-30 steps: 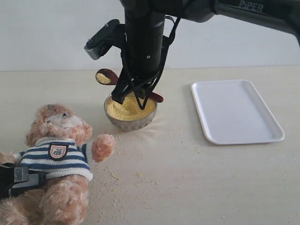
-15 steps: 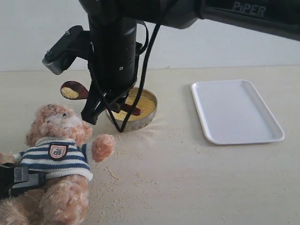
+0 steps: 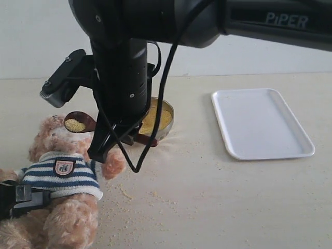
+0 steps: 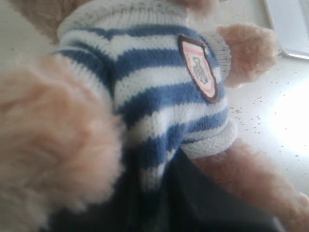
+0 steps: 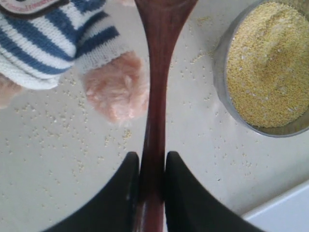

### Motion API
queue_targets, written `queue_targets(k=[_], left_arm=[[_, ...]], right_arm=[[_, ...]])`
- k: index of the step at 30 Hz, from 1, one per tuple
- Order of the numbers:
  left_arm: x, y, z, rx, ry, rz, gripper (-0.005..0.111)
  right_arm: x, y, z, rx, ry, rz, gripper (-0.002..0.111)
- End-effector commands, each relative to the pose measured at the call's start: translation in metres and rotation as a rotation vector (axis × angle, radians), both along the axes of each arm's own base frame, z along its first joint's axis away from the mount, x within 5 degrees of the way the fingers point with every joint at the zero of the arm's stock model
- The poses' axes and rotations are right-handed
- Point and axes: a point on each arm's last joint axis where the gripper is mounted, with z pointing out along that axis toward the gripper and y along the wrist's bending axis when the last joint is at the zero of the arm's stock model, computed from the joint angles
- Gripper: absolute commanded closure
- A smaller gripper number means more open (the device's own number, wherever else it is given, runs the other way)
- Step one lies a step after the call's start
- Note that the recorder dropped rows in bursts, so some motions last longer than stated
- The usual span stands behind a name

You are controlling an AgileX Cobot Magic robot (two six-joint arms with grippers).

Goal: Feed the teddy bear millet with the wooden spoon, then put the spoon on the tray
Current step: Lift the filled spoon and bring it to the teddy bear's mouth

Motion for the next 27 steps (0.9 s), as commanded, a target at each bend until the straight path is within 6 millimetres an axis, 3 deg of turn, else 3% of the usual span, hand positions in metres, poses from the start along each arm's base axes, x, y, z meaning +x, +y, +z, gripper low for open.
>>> queue_targets(k=[1,17,27], left_arm=[[-0.001,0.0,0.002,-0.009,-0.012,0.006,0.102],[-0.001,0.0,0.002,-0.009,-0.012,0.006,0.102],[-0.001,0.0,0.002,-0.009,-0.012,0.006,0.102]], right_arm=[[-0.006,0.001,0.005,-0.001,-0.021,0.026,0.104],[-0.002,0.025,-0.015,0.04,-0.125,0.102,0.104],[-0.011,0.036,-0.038,-0.232,-0.302,0.216,0.104]])
